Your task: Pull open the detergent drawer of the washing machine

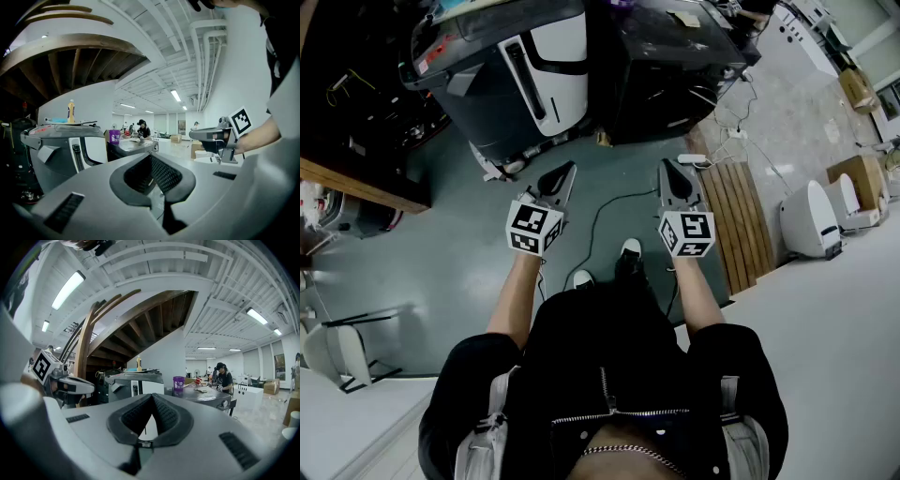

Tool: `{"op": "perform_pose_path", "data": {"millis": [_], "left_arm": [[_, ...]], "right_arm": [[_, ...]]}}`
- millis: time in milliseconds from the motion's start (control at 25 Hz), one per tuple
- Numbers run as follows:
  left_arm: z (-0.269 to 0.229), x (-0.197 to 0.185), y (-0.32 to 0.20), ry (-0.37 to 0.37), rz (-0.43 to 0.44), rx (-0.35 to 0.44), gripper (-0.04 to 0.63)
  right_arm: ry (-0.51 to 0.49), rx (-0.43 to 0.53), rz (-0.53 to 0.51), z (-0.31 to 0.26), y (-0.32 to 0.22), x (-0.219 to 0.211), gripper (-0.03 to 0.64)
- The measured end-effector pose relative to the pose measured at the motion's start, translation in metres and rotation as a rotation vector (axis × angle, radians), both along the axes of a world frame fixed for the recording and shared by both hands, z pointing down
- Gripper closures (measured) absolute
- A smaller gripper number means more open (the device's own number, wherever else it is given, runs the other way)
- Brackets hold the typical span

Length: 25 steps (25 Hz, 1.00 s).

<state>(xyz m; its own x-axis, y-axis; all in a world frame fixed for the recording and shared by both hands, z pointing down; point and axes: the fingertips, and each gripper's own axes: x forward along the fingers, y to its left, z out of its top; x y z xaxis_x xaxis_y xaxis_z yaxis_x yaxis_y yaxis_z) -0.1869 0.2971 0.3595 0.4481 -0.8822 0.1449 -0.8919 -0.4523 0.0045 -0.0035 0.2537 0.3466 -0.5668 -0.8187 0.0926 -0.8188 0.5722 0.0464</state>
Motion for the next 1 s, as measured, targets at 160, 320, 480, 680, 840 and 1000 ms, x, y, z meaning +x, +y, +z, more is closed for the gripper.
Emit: {"op": "perform_pose_path", "data": {"millis": [160,320,480,680,840,1000], "left_arm": [[0.005,0.001,0.005,-0.006,0.011,-0.005,0.574],[0.004,0.002,0.007,-0.004,0.020,-0.002,0.574],[0.005,0.003,0.005,-0.009,0.035,0.000,0.574],[0.003,0.005,-0.007,-0.011,0.043,0.004,0.574],[0.004,0.005,-0.025,-0.011,0.041,-0.002,0.574],[0.004,0.010,-0.055,-0.002,0.043,-0.006,0.574]], "right_arm": [[-0.040,-0.015,-0.001,0.005,0.006,0.001,0.612],[-0.046,-0.041,-0.004,0.009,0.010,0.001,0.612],[-0.031,-0.020,0.017,0.007,0.011,0.000,0.612],[-0.046,-0.020,0.042,0.007,-0.003,0.005,0.612],[-0.048,-0.014,0.055,0.006,-0.022,0.007,0.612],[-0.046,-0.008,0.043,0.003,-0.049,0.010,0.612]]}}
